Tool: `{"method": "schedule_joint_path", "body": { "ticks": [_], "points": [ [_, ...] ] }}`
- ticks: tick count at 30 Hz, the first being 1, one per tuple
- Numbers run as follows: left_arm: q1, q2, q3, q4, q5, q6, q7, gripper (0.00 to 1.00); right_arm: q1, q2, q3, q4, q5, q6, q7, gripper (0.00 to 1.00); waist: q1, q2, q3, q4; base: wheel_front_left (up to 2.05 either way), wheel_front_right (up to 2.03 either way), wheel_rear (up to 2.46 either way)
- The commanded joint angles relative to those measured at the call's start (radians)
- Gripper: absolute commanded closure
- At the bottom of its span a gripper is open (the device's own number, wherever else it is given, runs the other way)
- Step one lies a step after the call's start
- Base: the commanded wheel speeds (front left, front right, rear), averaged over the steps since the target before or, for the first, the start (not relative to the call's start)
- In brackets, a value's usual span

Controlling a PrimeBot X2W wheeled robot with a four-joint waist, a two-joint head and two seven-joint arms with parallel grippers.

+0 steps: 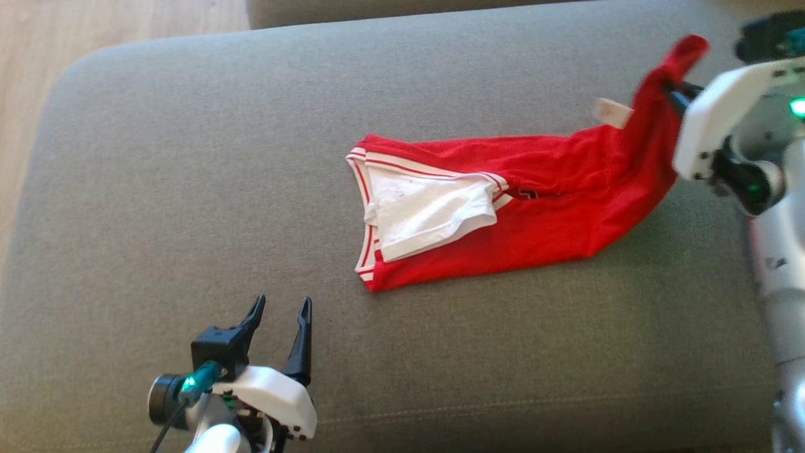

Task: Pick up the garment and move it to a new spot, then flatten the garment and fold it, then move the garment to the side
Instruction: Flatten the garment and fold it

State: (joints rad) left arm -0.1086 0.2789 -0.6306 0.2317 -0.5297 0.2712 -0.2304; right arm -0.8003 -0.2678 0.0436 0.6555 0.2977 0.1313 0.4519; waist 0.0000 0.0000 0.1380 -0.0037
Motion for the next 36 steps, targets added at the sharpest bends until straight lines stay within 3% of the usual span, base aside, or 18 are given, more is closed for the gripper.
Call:
{"method": "schedule_joint_path", "body": {
  "ticks": [1,8,16,23,36],
  "points": [
    [-0.025,0.003,0.031,-0.023,-0.005,-0.001,-0.006,0.0,0.004,0.021,0.03,-0.075,0.037,-0.001,0.029,1.0,0.0,0.0,-0.009,0.012,0.0,0.0,0.0],
    [-0.022,-0.009,0.019,-0.013,-0.01,-0.006,-0.005,0.0,0.073,0.106,0.061,-0.226,0.143,-0.001,0.128,1.0,0.0,0.0,-0.027,0.072,0.0,0.0,0.0],
    [-0.021,-0.022,-0.001,-0.001,-0.017,-0.008,0.011,0.0,0.117,0.201,0.078,-0.268,0.183,-0.001,0.159,1.0,0.0,0.0,-0.031,0.15,0.0,0.0,0.0],
    [-0.025,-0.035,-0.012,0.008,-0.018,-0.009,0.012,0.0,0.128,0.216,0.1,-0.236,0.197,-0.001,0.148,1.0,0.0,0.0,-0.029,0.199,0.0,0.0,0.0],
    [-0.039,-0.052,-0.023,0.03,-0.024,-0.017,0.003,0.0,0.088,0.217,0.226,-0.067,0.325,-0.001,0.091,1.0,0.0,0.0,-0.009,0.248,0.0,0.0,0.0]
  ]
}}
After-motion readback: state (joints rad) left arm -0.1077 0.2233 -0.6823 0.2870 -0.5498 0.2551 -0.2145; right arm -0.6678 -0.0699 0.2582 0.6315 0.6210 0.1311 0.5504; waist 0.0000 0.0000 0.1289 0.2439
